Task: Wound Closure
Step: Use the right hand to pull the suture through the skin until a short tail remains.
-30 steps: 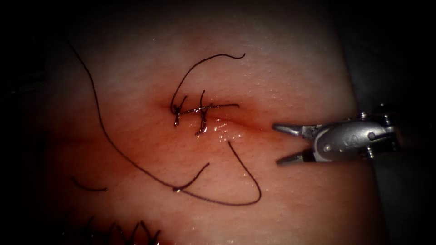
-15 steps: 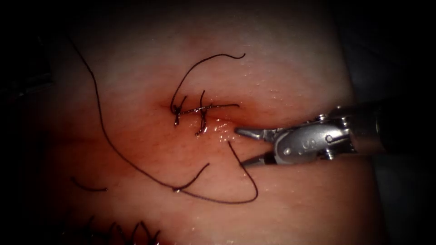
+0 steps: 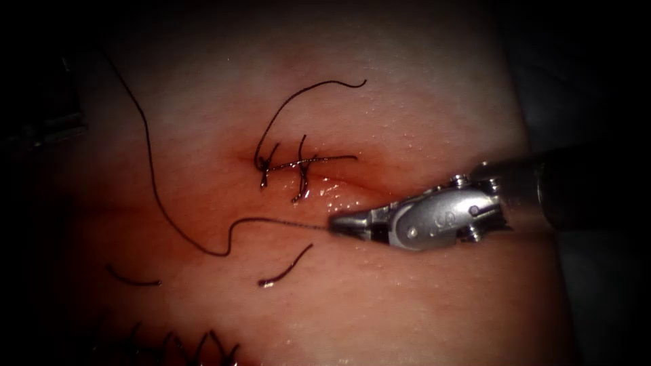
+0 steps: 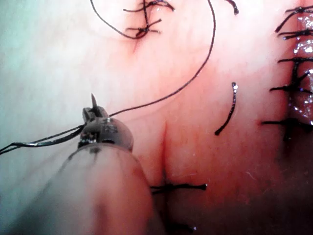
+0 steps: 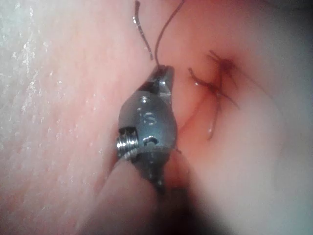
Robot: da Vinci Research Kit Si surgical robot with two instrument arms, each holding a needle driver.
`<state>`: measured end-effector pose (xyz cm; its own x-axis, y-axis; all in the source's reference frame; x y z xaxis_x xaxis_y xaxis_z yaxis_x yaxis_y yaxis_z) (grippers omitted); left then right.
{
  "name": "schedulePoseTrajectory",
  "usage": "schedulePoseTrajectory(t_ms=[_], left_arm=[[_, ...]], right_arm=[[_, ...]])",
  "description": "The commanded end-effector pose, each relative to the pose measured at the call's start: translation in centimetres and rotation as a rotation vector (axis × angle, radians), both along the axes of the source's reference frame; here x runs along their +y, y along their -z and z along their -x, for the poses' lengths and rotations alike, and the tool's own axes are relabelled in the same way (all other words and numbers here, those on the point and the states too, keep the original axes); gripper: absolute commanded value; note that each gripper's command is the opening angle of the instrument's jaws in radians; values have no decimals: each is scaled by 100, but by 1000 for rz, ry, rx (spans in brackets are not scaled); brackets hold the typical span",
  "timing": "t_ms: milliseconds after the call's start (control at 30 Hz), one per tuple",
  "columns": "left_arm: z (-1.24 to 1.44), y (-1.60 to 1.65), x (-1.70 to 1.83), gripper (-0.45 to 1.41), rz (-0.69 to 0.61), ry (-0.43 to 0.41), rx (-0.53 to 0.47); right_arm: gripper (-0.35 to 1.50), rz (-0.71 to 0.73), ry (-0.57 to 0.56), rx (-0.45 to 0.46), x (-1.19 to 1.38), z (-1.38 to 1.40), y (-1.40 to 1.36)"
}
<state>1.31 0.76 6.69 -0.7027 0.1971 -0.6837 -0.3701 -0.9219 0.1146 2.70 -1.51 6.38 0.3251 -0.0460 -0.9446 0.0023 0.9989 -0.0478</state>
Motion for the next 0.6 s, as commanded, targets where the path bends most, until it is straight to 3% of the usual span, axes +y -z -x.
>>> schedulePoseTrajectory(t_ms=[33, 333, 533, 600], left_arm=[[5, -6, 1, -45, 1, -1, -1], [6, -8, 1, -45, 0, -4, -2], [10, -12, 1, -45, -3, -13, 6], [13, -13, 0, -45, -3, -16, 4]], right_arm=[[-35, -9, 5, -3, -4, -4, -5], [-35, -14, 65, 5, -42, 4, 25], [-35, -33, 107, 28, -99, -12, 78], [-35, -37, 145, 25, -130, -31, 102]])
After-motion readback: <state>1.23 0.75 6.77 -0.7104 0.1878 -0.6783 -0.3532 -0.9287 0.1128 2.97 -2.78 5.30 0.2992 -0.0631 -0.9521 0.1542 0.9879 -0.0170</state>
